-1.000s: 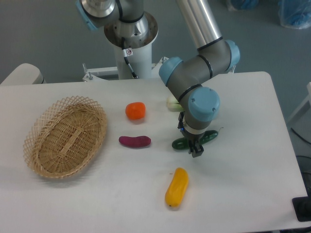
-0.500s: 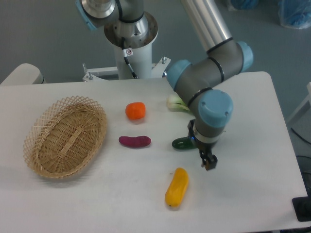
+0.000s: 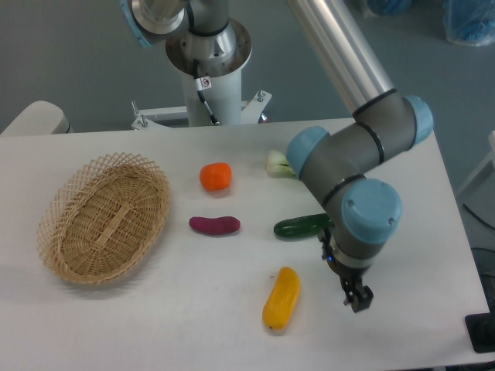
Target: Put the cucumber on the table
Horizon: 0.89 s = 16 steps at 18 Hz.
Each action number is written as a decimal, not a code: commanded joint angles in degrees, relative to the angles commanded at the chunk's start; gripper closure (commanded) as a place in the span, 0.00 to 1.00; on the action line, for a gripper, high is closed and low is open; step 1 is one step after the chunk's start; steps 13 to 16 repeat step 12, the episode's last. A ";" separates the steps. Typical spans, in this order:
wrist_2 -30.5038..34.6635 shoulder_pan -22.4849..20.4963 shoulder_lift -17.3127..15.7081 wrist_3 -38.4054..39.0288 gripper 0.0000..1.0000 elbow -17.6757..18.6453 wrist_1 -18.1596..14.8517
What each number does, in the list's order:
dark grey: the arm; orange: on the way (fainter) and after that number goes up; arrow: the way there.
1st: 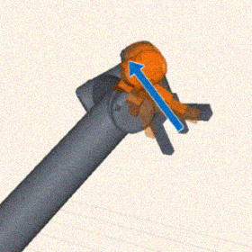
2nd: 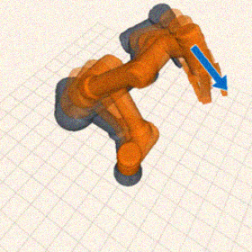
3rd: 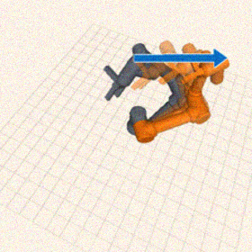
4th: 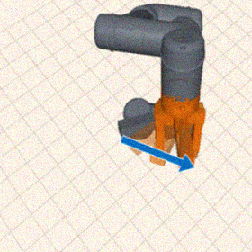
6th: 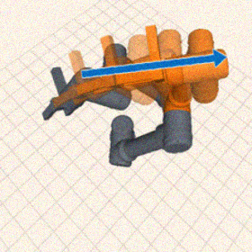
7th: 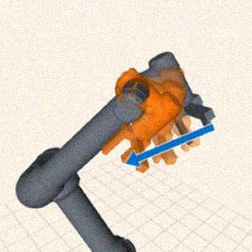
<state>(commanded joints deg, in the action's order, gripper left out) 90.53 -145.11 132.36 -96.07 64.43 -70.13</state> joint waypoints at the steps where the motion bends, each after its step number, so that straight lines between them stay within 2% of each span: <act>1: 0.00 0.00 0.44 0.18 0.00 -0.79 -0.09; 7: 0.18 0.87 3.34 4.22 0.00 -5.01 -0.53; 16: 0.44 1.32 3.52 4.23 0.00 -4.76 -0.35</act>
